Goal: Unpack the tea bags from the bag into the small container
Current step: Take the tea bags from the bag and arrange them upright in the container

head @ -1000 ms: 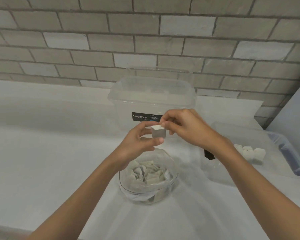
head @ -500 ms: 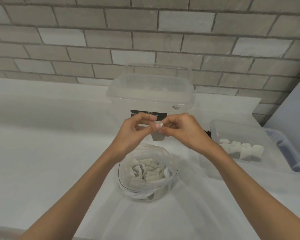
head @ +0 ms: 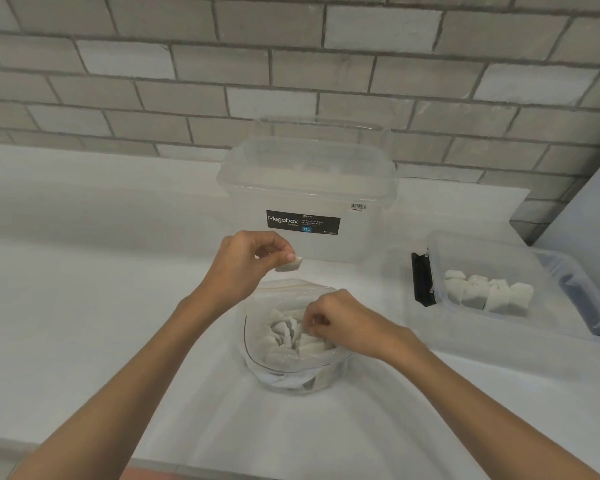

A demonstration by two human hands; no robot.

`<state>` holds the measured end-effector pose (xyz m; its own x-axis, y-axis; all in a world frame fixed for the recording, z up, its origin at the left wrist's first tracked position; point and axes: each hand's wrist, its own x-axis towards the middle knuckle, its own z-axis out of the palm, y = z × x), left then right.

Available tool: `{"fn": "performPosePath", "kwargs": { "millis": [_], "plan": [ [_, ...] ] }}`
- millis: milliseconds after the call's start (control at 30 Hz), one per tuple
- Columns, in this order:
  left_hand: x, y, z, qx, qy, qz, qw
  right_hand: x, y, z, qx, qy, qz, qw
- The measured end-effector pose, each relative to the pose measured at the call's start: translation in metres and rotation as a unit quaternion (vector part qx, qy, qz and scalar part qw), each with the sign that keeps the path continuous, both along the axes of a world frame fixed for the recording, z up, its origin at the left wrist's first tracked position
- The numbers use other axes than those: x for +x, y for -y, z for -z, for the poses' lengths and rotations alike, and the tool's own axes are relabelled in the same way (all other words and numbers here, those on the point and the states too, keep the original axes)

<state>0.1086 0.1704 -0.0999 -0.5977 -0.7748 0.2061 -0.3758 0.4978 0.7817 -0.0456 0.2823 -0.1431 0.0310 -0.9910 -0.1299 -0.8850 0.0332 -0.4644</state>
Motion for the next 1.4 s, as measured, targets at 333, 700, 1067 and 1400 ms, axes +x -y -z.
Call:
{"fn": "performPosePath", "kwargs": {
  "millis": [333, 700, 1067, 1400],
  "plan": [
    [0.005, 0.005, -0.006, 0.025, 0.014, 0.009, 1.000, 0.000, 0.001, 0.001, 0.019, -0.002, -0.029, 0.999],
    [0.006, 0.004, -0.001, 0.024, 0.070, 0.024, 0.997, -0.011, -0.002, -0.020, -0.039, 0.092, 0.034, 0.994],
    [-0.003, -0.005, -0.007, 0.165, 0.012, 0.059, 0.984, -0.040, -0.012, -0.066, -0.082, 0.553, 0.205, 0.803],
    [-0.050, -0.030, -0.029, 0.232, -0.216, 0.049, 0.947, -0.026, -0.017, -0.047, -0.097, 0.764, 0.217, 0.599]
  ]
}}
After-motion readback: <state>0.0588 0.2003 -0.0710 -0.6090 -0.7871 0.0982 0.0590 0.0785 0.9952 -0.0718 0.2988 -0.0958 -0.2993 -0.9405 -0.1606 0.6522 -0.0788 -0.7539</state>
